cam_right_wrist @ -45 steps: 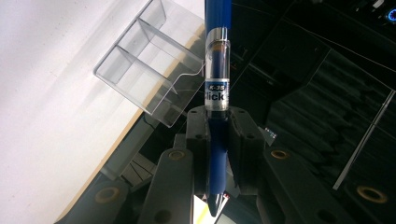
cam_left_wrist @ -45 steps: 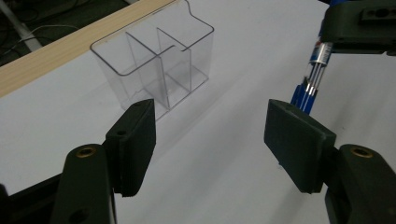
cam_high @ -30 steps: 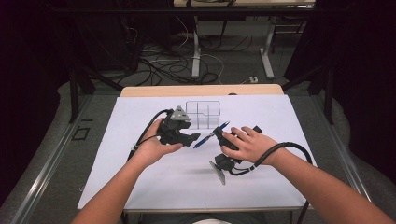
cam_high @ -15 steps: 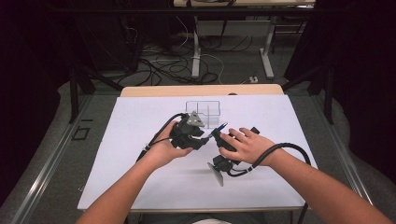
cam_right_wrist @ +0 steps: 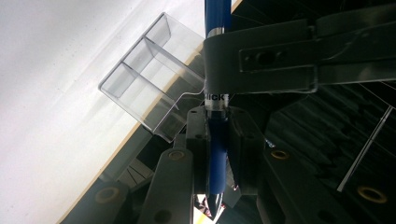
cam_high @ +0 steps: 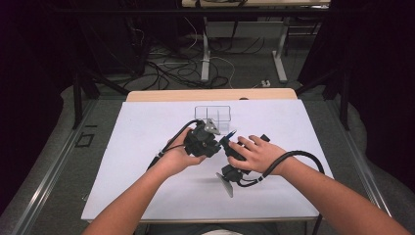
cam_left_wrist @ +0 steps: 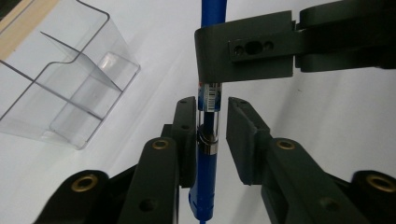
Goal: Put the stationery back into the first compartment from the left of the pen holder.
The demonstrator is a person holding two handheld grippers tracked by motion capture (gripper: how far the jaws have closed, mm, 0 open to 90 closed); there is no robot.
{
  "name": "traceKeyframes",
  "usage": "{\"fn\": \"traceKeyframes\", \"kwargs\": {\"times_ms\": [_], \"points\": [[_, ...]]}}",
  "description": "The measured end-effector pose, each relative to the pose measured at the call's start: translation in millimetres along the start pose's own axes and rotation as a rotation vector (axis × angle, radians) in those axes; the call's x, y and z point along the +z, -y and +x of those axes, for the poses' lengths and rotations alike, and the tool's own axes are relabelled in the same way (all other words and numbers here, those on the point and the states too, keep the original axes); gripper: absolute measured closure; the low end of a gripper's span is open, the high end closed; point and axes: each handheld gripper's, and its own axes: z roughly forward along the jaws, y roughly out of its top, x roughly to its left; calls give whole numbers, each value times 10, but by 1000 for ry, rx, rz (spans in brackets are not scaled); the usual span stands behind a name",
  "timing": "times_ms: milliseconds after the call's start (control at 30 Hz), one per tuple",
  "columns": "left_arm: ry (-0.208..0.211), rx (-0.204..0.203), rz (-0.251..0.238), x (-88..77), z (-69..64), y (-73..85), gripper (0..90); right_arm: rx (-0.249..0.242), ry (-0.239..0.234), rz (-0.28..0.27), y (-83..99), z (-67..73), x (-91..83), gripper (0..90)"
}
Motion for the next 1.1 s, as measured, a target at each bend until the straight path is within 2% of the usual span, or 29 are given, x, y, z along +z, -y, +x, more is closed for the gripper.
{"fn": "traceKeyframes", "kwargs": {"times_ms": [67, 600, 633, 700, 767, 867, 1100], "points": [[-3, 2, 1, 17, 0, 2, 750, -13, 8, -1, -10, -6, -4, 798], [4, -25, 26, 94, 8, -8, 759, -3, 14, -16, -56, -28, -5, 798], [2, -26, 27, 95, 8, -8, 763, -20, 26, -27, -59, -49, 1, 798], [1, -30, 29, 96, 10, -8, 772, -29, 9, 0, -70, -66, -22, 798], [2, -30, 29, 95, 11, -8, 776, -31, 16, -14, -69, -66, -13, 798], [1, -23, 31, 91, 5, -9, 782, -1, 14, -17, -64, -34, -9, 798], [-2, -15, 35, 95, 3, -10, 785, -1, 11, -19, -64, -37, -6, 795]]}}
